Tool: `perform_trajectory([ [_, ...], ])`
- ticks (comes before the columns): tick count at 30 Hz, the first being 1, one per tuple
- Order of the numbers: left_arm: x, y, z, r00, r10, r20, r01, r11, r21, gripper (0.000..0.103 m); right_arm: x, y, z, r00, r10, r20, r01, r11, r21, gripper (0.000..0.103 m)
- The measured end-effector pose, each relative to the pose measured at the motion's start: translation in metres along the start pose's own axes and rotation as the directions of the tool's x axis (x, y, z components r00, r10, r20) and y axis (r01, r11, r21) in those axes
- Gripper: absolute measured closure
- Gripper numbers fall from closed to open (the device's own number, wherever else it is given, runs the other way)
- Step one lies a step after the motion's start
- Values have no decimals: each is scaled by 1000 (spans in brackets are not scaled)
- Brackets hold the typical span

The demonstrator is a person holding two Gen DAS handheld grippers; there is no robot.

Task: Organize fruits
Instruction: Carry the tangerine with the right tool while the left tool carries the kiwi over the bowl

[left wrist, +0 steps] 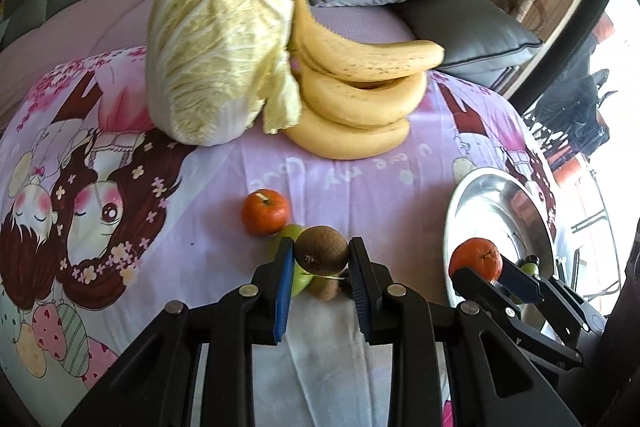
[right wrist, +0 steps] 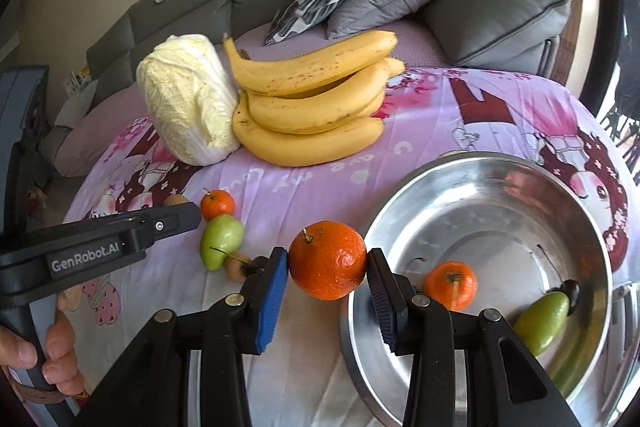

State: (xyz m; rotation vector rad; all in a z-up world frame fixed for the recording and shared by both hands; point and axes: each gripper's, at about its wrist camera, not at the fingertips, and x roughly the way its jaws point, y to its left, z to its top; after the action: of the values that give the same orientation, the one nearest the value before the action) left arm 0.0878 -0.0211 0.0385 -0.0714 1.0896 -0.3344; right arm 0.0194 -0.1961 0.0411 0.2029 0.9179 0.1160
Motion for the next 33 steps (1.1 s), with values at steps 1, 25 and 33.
perform_trajectory([
  [1,-1,-3,0,1000,-4,1,3,1000,9,75,-1,-2,0,1000,-6,0,6,1000,5,60],
  [25,24,-101,15,995,-96,-39,102,973,206,75,-29,-96,4,986,-160,35,149,966,213,60],
  [33,53,-127,18,990,-105,-97,126,960,251,75,-24,-116,2,982,-188,17,177,951,255,60],
])
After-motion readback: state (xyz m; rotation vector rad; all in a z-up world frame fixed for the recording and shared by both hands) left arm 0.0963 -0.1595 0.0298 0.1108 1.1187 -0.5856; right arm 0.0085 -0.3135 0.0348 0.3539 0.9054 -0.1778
